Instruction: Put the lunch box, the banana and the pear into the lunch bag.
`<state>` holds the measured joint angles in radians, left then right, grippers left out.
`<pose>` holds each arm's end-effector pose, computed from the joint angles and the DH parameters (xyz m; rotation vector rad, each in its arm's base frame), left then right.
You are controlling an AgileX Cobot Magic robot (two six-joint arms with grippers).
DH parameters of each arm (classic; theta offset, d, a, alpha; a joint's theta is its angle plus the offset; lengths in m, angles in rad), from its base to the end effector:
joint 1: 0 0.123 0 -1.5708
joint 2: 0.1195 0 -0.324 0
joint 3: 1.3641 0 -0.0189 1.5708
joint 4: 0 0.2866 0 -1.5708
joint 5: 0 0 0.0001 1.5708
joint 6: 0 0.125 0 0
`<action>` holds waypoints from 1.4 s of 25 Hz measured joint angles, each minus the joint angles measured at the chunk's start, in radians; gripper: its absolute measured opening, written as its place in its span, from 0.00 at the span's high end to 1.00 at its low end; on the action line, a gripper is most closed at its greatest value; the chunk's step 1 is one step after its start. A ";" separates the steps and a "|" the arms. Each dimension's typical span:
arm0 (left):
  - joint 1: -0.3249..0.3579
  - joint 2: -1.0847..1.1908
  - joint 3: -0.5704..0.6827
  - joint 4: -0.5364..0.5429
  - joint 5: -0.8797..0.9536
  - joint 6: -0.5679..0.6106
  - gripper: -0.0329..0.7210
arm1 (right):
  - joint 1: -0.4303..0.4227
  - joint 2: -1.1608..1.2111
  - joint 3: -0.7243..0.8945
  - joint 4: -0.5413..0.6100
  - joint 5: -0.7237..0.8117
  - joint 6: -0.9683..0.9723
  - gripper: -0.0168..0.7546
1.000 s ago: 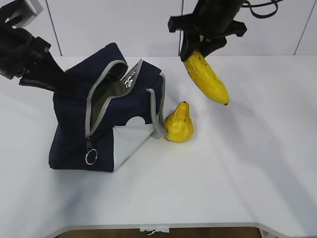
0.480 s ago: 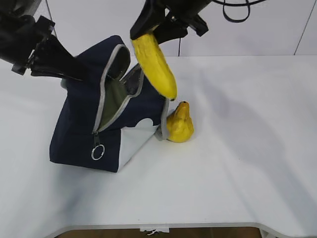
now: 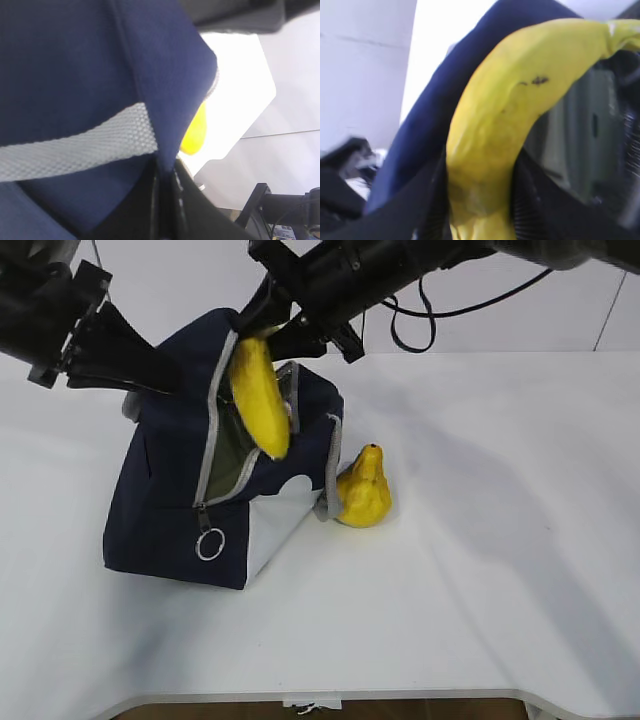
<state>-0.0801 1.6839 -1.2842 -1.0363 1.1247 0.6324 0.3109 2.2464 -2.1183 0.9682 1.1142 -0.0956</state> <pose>0.3778 -0.1277 0.2969 0.3683 2.4747 -1.2053 0.5152 0.2627 0.2912 -0.1815 2.5272 1.3577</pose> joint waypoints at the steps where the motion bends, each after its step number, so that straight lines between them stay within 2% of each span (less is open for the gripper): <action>1: 0.000 0.000 0.000 -0.003 0.000 0.000 0.96 | 0.000 0.005 0.000 0.022 -0.012 0.000 0.62; 6: 0.000 0.000 0.000 -0.005 0.000 0.000 0.96 | 0.002 0.048 0.000 0.078 -0.068 -0.002 0.62; 13: 0.000 0.000 0.000 -0.007 -0.002 0.000 0.96 | 0.006 0.110 0.000 0.048 -0.018 -0.019 0.61; 16: 0.000 0.000 0.000 -0.013 -0.011 0.000 0.96 | 0.010 0.110 0.000 0.017 0.004 -0.023 0.53; 19: 0.000 0.000 0.000 -0.013 -0.016 0.000 0.96 | 0.010 0.110 -0.004 -0.033 0.036 -0.029 0.35; 21: 0.000 0.000 0.000 -0.013 -0.018 0.000 0.96 | 0.010 0.112 -0.026 -0.067 0.062 -0.041 0.27; 25: 0.000 0.000 0.000 -0.008 -0.018 0.000 0.96 | 0.010 0.112 -0.124 -0.103 0.104 -0.048 0.24; 29: 0.000 0.000 0.000 0.039 -0.018 0.000 0.96 | 0.010 0.112 -0.235 -0.212 0.111 -0.041 0.24; 35: 0.039 0.000 0.000 0.077 -0.007 0.000 0.96 | 0.010 0.065 -0.239 -0.400 0.120 0.014 0.24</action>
<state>-0.0406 1.6839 -1.2842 -0.9588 1.1181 0.6324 0.3210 2.3118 -2.3574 0.5678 1.2346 -0.0821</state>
